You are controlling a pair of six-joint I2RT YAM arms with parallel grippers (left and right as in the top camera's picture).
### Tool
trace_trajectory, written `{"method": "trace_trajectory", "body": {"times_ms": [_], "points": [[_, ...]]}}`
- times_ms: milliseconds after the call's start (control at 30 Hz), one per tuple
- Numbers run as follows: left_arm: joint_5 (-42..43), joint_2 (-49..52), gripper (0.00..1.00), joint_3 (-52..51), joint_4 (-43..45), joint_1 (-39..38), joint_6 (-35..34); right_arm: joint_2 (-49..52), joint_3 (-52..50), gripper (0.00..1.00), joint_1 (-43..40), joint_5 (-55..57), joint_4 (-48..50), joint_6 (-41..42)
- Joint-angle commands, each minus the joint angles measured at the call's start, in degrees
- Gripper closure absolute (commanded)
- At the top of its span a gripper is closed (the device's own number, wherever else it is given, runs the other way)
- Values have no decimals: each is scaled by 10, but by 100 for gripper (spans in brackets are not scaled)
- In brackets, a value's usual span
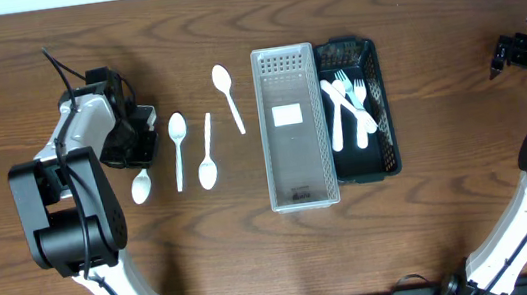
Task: Pack container
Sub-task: 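Lower the left gripper and grasp the leftmost white spoon, then carry the white spoon right and drop it into the grey basket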
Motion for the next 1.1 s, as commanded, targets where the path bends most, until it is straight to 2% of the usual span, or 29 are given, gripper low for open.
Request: {"method": "trace_trajectory", "body": {"times_ms": [0,300,600,767,933,1067], "points": [[-5,8,94,-5,-2,-2,-5,-3,0,1,1,0,0,-8],[-7,-3,94,33,-15,-2,-20,-3,0,1,1,0,0,-8],[-7,-50,94,195,-127,-26,-33,-3,0,1,1,0,0,-8],[-2,-101,95,245,-161,-79,-130,-3,0,1,1,0,0,-8],[61,-164,94,246,-164,-165,-222,-3,0,1,1,0,0,-8],[63,-194,94,246,-164,-245,-311,-3,0,1,2,0,0,-8]]}}
